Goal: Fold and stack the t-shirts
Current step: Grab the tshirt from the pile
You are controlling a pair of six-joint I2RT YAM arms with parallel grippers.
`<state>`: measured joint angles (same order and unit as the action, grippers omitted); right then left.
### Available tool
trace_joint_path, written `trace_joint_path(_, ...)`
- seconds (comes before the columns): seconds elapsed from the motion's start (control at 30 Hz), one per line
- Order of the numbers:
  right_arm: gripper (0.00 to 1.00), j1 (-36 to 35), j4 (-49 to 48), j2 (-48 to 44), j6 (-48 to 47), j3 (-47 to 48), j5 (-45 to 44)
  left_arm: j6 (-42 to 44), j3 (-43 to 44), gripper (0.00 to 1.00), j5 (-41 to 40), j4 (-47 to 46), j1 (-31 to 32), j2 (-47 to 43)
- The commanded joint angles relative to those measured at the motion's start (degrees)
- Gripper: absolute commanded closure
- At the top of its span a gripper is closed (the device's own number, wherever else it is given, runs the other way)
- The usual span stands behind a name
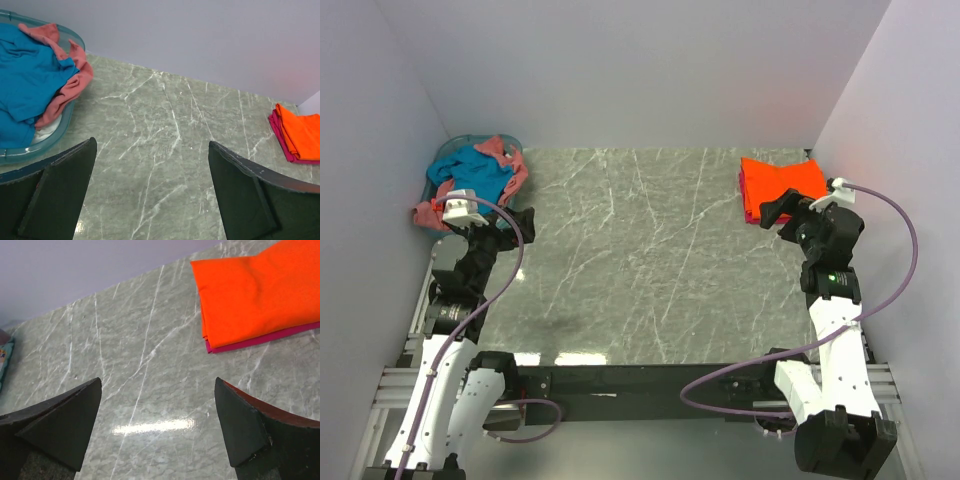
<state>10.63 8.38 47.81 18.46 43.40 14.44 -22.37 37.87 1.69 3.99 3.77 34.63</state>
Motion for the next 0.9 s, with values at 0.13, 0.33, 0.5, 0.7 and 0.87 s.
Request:
trace_joint_path(0.13, 0.00, -0.17, -2.14, -1.14, -2.80, 0.73, 4.97, -1.09, 1.68, 0.00, -1.08, 0.23, -0.34, 0.52)
trace_joint_path(0.33, 0.00, -0.17, -1.71, -1.84, -17.65, -0.68, 23.43, -3.11, 4.58, 0.00, -0.02, 2.16, -0.43, 5.61)
trace_joint_path(0.5, 0.00, -0.18, 4.18, -1.76, -25.04, 1.77, 28.35, -6.54, 11.87, 0.01, -0.29, 5.50, -2.79, 12.55)
trace_joint_path(0.7, 0.00, -0.26, 8.14, -1.40, -28.13, 3.01, 35.22, -12.34, 21.61, 0.01, 4.97, 8.05, -9.38, 27.05)
trace_joint_path(0.87, 0.00, -0.35, 8.84, -1.41, -27.78, 3.10, 36.37, -16.83, 31.27, 0.03, 7.62, 11.03, -15.01, 41.72)
